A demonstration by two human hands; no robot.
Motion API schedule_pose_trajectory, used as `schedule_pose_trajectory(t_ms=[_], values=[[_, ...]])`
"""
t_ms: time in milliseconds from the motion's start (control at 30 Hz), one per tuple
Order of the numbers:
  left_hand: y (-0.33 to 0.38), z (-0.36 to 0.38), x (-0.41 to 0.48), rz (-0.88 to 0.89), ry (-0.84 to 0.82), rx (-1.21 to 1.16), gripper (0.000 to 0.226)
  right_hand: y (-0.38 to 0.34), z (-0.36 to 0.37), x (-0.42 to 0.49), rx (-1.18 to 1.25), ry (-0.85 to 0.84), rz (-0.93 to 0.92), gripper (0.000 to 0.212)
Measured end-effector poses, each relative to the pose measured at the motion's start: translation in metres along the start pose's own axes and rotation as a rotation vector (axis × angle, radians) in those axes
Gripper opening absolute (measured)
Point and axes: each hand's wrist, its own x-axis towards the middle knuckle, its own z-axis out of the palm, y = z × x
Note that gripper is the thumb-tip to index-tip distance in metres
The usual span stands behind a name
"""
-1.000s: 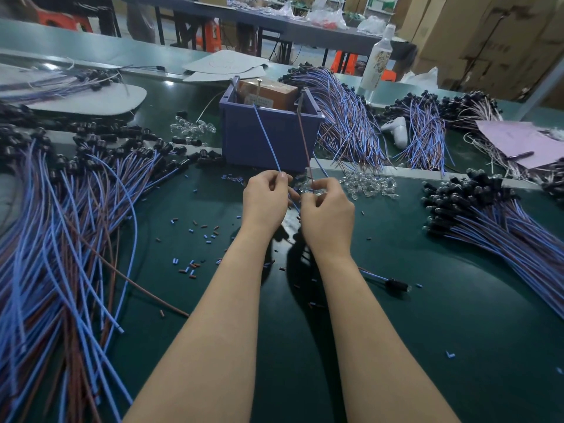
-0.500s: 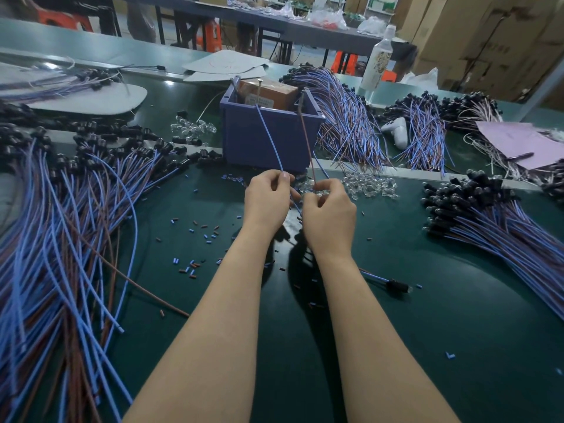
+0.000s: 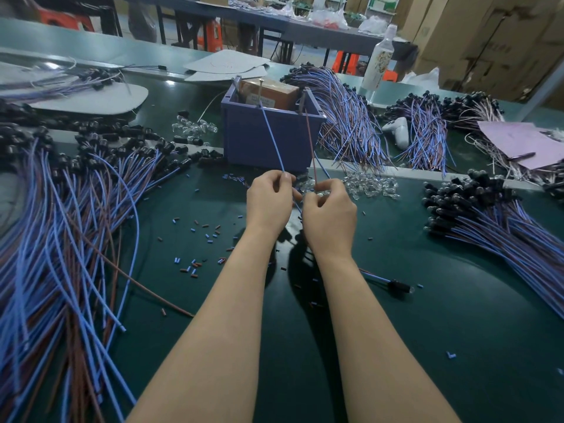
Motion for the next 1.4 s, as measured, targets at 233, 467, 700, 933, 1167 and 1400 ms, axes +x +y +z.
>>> schedule_pose_trajectory(t_ms=[233, 467, 700, 933, 1167, 1400], values=[[-0.002, -0.001, 0.004, -0.021, -0.015, -0.01, 0.023, 0.001, 0.0, 0.001, -0.017, -0.026, -0.015, 0.021], [-0.003, -0.001, 0.005, -0.029, -0.016, -0.012, 0.023, 0.0, 0.0, 0.0, -0.021, -0.028, -0.039, 0.023], [-0.003, 0.0, 0.001, -0.014, -0.004, 0.006, 0.022, 0.001, 0.001, -0.001, -0.008, -0.015, -0.056, 0.021], [0.002, -0.002, -0.002, -0.011, 0.009, 0.013, 0.021, 0.001, 0.0, 0.0, -0.003, -0.024, -0.066, 0.022], [0.019, -0.007, -0.003, -0.186, -0.075, -0.179, 0.03, -0.008, -0.007, -0.002, 0.101, -0.084, -0.142, 0.022], [0.034, -0.043, 0.009, -0.046, 0.416, -0.345, 0.028, -0.011, -0.03, 0.0, -0.019, -0.681, -0.156, 0.012]])
